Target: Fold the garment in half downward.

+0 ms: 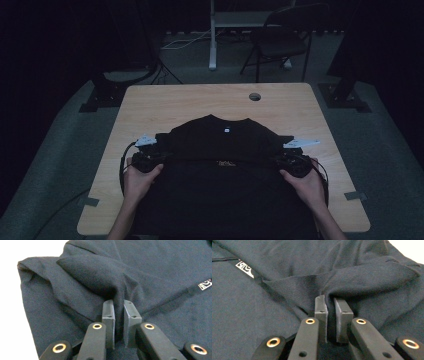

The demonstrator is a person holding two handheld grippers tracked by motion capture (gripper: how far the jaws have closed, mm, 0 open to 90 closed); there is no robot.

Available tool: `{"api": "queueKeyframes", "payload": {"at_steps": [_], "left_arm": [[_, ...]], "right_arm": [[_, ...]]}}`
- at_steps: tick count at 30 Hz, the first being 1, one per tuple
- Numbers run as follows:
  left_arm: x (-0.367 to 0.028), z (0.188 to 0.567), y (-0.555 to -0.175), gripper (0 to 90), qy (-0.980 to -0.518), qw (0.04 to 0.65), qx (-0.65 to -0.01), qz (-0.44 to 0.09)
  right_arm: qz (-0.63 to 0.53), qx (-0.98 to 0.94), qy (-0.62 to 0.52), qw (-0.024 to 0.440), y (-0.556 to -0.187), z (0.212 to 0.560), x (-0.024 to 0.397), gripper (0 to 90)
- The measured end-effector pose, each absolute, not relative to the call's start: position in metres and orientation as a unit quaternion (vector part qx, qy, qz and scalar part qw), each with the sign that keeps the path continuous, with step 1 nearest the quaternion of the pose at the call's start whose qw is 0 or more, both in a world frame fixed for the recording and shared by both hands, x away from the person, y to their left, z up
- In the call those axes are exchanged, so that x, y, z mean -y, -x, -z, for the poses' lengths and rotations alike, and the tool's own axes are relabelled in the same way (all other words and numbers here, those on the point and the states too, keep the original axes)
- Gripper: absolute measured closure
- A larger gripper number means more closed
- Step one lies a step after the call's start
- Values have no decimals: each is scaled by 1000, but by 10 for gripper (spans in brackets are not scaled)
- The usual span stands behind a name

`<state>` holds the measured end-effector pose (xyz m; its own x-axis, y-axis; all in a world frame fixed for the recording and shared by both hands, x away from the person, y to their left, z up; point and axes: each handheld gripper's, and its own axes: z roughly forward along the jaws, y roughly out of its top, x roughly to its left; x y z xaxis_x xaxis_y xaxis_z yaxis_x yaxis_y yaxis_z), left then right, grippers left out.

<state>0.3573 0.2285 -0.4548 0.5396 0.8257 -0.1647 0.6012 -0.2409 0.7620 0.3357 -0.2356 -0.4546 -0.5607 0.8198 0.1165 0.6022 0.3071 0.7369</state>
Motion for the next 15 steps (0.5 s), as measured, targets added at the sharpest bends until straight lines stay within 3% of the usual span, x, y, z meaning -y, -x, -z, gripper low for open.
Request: {"api": "queueKeyframes", "payload": {"at_steps": [15], "left_arm": [[-225, 453, -386, 815, -768, 403, -476, -147]], "right_arm": [[-387, -791, -452, 142, -375, 454, 236, 822]]}}
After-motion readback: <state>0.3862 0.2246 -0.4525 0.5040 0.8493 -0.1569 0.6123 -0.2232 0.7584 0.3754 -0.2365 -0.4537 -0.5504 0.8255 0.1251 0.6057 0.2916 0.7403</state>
